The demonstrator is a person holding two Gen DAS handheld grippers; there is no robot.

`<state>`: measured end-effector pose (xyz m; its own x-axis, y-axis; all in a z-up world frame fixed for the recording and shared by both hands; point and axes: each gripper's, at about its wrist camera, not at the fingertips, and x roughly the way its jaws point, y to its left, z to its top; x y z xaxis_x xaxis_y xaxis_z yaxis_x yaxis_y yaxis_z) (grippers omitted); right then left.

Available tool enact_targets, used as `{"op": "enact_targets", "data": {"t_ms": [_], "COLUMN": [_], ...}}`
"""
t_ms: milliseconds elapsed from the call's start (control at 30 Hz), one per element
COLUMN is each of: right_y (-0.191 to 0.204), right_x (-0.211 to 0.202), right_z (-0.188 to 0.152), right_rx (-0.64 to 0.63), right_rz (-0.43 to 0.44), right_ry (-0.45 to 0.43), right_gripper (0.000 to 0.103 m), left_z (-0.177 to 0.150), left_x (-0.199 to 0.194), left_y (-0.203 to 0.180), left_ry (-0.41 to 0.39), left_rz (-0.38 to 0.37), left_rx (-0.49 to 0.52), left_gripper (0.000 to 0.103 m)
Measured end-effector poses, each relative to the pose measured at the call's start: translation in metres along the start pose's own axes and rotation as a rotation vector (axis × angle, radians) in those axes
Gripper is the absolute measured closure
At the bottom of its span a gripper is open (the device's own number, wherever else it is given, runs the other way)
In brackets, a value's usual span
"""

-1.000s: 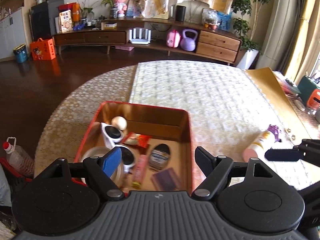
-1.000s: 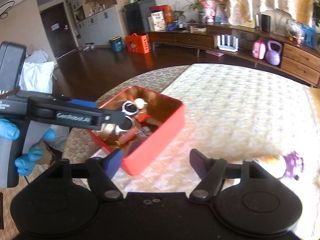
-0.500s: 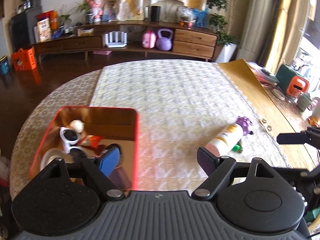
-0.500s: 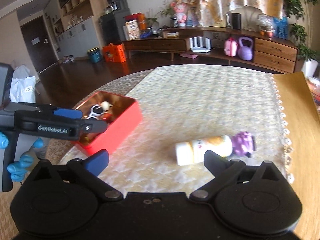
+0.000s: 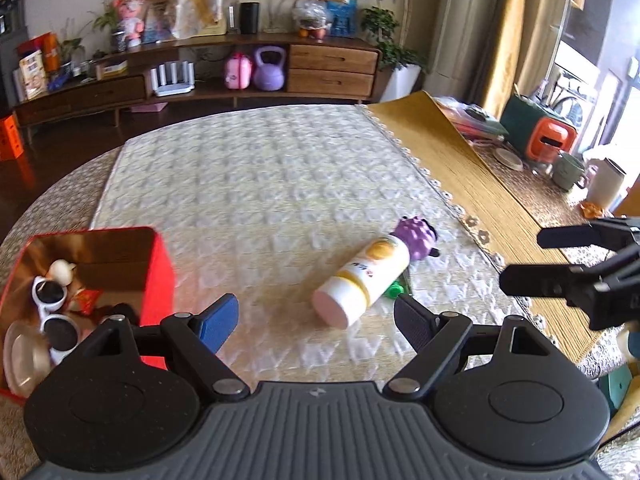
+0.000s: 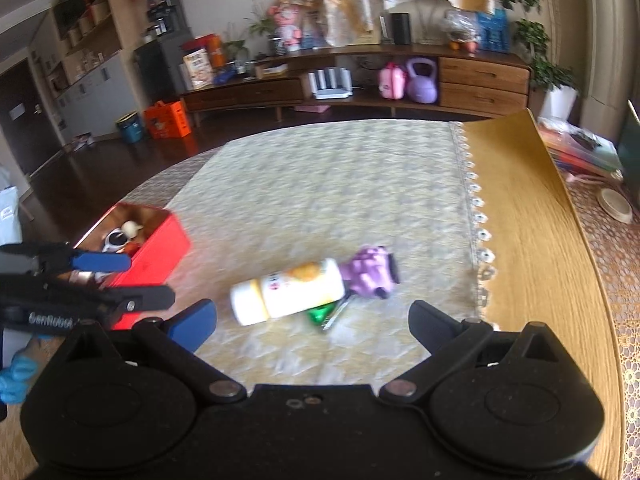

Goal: Organize rigid objects
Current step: 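Move both tools toward the white-and-yellow bottle and purple toy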

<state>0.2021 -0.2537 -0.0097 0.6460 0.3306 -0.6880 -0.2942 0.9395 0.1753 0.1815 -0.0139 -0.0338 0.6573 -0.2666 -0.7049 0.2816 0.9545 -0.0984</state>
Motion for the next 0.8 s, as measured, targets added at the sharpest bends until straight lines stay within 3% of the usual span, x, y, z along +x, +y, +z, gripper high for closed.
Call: {"op": "enact_targets", "data": {"t_ms": [267, 567, 667, 800], "right_y": [-0.03, -0.052, -0.054, -0.055], "right_x": [0.026, 0.061, 0.074, 0.091], "right_z": [0.006, 0.018, 0.023, 0.027], "right_rx": [0.086, 0.168, 0.181, 0.195], "right_rz": [-0.023, -0.033, -0.041, -0.044], "right_ry": [0.025, 0.056, 0.069, 0.087], "right_gripper": [0.001, 0.002, 0.002, 0.003], "left_z": [0.011, 0.02, 0.023, 0.026], "left_x": [0.036, 0.074, 0.087, 0.102], "left_y": [-0.027, -0.038, -0.034, -0.031], "left_ry": [0.037, 0.058, 0.071, 0.095], "left_rz": [-0.071, -0.081, -0.079, -0.13], "left_rx": [0.042, 0.118, 0.11, 0.083], "left_gripper": [0.018, 0.018, 0.018, 0.018]}}
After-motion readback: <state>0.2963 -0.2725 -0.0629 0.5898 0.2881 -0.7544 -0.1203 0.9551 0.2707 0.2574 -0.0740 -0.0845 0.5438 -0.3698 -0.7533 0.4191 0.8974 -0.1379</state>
